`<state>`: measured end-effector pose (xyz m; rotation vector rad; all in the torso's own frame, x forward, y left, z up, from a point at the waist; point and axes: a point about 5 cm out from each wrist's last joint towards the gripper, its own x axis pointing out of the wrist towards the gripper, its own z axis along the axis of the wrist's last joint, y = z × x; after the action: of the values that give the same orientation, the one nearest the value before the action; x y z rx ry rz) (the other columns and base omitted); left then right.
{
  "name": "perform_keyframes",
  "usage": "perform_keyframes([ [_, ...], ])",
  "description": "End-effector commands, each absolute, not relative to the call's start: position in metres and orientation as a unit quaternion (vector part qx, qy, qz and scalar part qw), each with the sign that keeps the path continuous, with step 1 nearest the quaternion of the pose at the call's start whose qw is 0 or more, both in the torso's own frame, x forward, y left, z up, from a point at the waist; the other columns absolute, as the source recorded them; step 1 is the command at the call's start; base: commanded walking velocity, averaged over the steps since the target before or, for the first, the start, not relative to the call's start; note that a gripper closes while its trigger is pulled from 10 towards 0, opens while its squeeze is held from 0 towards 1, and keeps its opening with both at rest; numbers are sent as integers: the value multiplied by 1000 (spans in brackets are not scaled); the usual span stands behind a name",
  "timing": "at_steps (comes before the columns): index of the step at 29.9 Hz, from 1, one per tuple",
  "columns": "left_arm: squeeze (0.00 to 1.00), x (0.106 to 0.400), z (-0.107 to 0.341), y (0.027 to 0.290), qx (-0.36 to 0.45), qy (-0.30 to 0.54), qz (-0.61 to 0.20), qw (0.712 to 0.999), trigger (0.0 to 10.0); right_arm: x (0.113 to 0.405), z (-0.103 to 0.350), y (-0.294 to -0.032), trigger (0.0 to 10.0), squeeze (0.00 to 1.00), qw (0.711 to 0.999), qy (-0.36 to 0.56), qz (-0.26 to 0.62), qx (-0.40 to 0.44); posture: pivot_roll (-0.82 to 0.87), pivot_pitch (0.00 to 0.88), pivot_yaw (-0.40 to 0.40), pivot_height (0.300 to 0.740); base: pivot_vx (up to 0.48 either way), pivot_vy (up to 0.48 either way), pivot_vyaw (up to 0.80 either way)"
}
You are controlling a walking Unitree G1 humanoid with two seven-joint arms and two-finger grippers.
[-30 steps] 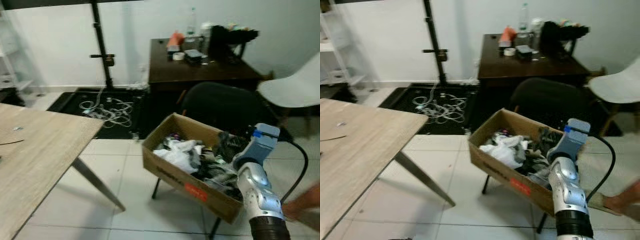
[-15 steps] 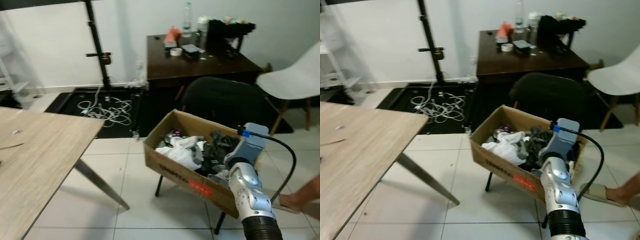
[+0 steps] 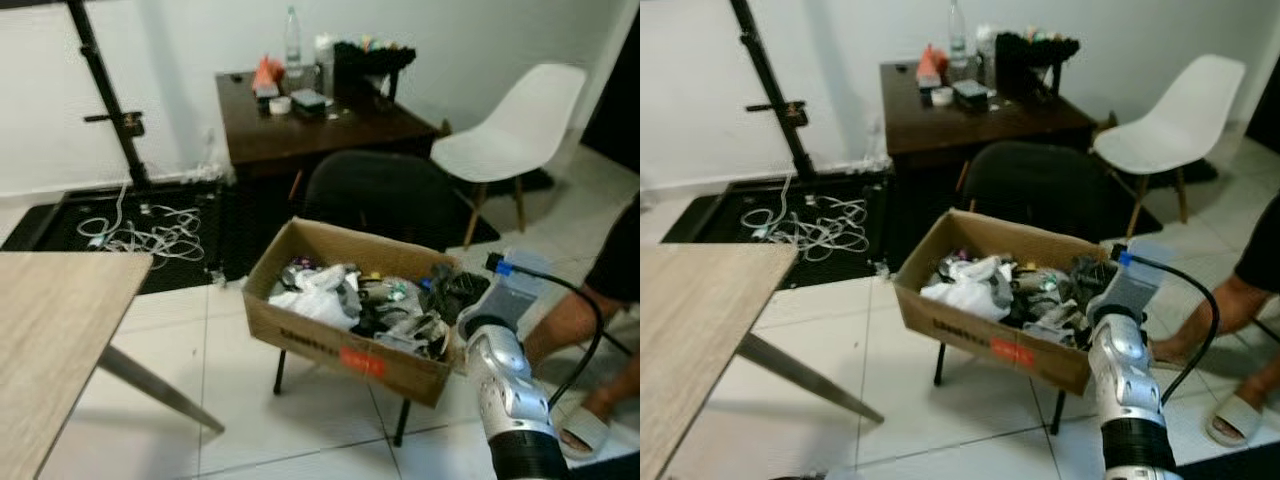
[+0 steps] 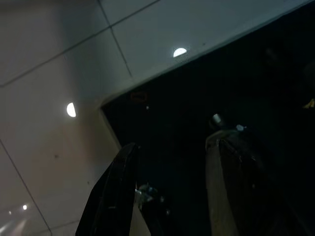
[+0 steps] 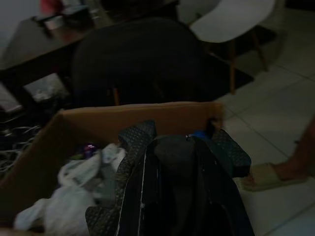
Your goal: Picking trash to rubbish bin
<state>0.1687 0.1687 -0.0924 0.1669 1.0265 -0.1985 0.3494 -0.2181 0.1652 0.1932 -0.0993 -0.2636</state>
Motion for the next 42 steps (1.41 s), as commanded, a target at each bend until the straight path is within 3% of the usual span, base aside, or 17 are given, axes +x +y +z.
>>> perform_keyframes([
  [1, 0, 162, -95, 169, 83, 500, -101, 856, 10000, 350, 166, -216, 10000, 0, 986, -53, -128, 95, -281, 93, 101, 740, 420, 0, 0],
  [7, 0, 162, -95, 169, 80, 500, -101, 856, 10000, 351, 166, -216, 10000, 0, 986, -51, -128, 91, -279, 94, 100, 740, 421, 0, 0],
  [16, 0, 163, -95, 168, 75, 498, -100, 858, 10000, 351, 166, -216, 10000, 0, 986, -50, -130, 88, -279, 96, 100, 740, 400, 0, -761],
  [34, 0, 160, -96, 167, 73, 503, -99, 856, 10000, 351, 146, -207, 10000, 0, 994, -21, -70, 85, -274, 109, 98, 740, 0, 0, 0],
  [42, 0, 155, -98, 170, 81, 508, -103, 852, 10000, 354, 134, -221, 10000, 0, 994, -10, -65, 83, -254, 144, 116, 740, 0, 0, 0],
])
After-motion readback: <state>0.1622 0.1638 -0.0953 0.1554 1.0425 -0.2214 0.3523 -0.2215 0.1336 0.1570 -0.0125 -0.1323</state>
